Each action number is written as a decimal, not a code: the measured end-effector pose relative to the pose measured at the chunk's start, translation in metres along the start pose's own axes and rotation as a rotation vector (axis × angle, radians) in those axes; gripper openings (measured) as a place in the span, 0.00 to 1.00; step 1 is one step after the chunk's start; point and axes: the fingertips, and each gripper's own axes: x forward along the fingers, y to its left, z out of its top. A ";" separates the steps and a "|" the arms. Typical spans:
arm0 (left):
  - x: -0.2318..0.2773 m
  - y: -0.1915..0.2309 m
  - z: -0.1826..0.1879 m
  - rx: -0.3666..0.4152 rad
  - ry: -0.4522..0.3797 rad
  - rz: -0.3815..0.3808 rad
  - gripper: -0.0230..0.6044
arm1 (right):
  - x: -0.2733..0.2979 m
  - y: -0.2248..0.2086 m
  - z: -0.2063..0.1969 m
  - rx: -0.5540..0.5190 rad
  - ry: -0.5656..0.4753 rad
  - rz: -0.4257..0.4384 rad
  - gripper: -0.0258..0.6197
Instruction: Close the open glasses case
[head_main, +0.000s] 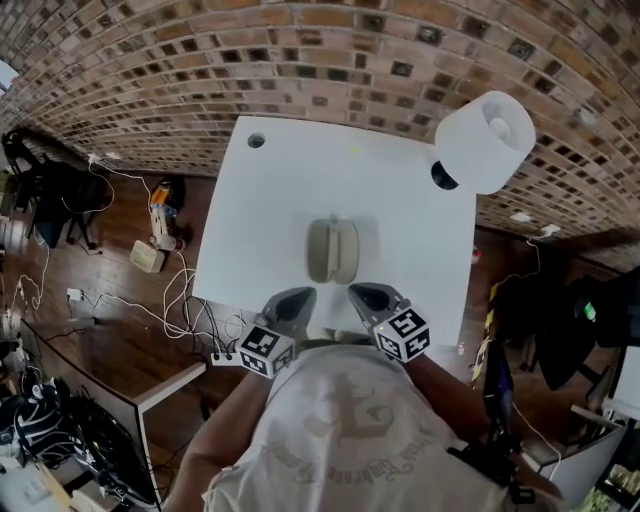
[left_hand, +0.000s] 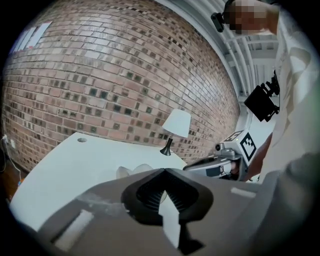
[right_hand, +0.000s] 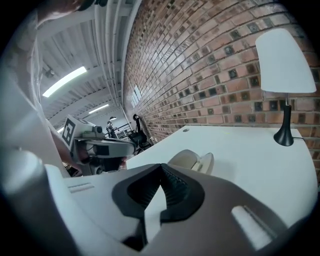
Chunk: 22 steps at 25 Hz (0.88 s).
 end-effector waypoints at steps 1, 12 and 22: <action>0.005 0.000 0.001 0.001 0.012 0.000 0.04 | 0.001 -0.002 -0.001 0.007 0.001 0.007 0.05; 0.030 0.003 0.012 -0.017 0.053 0.015 0.04 | 0.016 -0.018 0.000 0.047 0.007 0.054 0.05; 0.036 0.018 0.015 0.018 0.085 -0.090 0.04 | 0.026 -0.047 0.002 0.119 0.005 -0.073 0.05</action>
